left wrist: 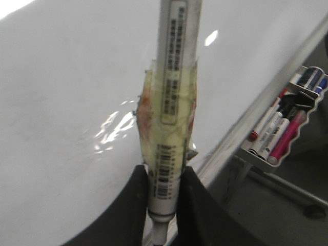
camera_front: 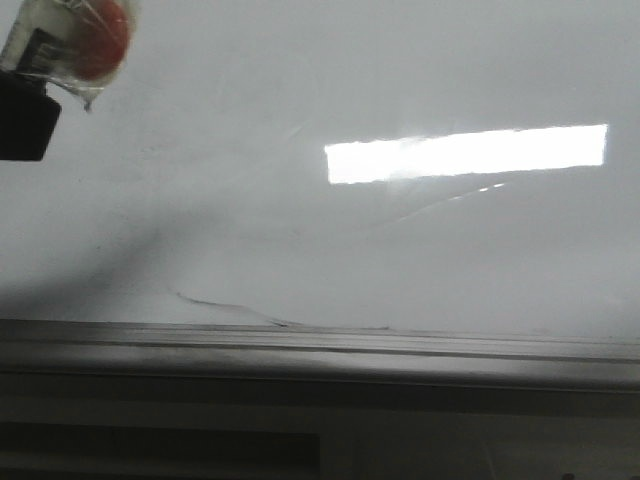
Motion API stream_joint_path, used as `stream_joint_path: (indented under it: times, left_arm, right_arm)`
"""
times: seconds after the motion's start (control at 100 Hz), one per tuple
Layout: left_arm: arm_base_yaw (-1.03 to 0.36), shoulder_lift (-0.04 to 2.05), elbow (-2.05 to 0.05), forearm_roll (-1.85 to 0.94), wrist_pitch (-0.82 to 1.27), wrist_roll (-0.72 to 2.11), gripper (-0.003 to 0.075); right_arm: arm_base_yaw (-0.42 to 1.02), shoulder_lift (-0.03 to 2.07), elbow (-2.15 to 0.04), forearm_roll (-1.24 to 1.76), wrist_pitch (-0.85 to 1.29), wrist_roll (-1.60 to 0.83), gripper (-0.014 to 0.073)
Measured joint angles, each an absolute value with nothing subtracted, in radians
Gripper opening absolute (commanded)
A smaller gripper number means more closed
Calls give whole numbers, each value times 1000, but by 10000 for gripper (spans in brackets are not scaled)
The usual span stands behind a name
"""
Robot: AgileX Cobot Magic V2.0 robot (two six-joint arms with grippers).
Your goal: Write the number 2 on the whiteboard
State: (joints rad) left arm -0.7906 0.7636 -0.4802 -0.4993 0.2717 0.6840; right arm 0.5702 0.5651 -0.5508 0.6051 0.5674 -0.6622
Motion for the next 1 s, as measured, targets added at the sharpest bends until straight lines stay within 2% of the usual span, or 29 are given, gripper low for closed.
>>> stream_joint_path:
  times: [0.2,0.27,0.73,1.0]
  left_arm:
    - [-877,764,-480,-470,272,809,-19]
    - [-879,764,-480,-448,274,820,-19]
    - [-881,764,-383,-419,276,863,-19]
    - [-885,764,-381,-418,274,872,-19]
  right_arm:
    - [752,778,-647,609,502,-736,340]
    - [800,846,-667,610,467,-740,401]
    - [982,1063,-789,624,347,-746,398]
    - [1010,1163,-826,626,320,-748,398]
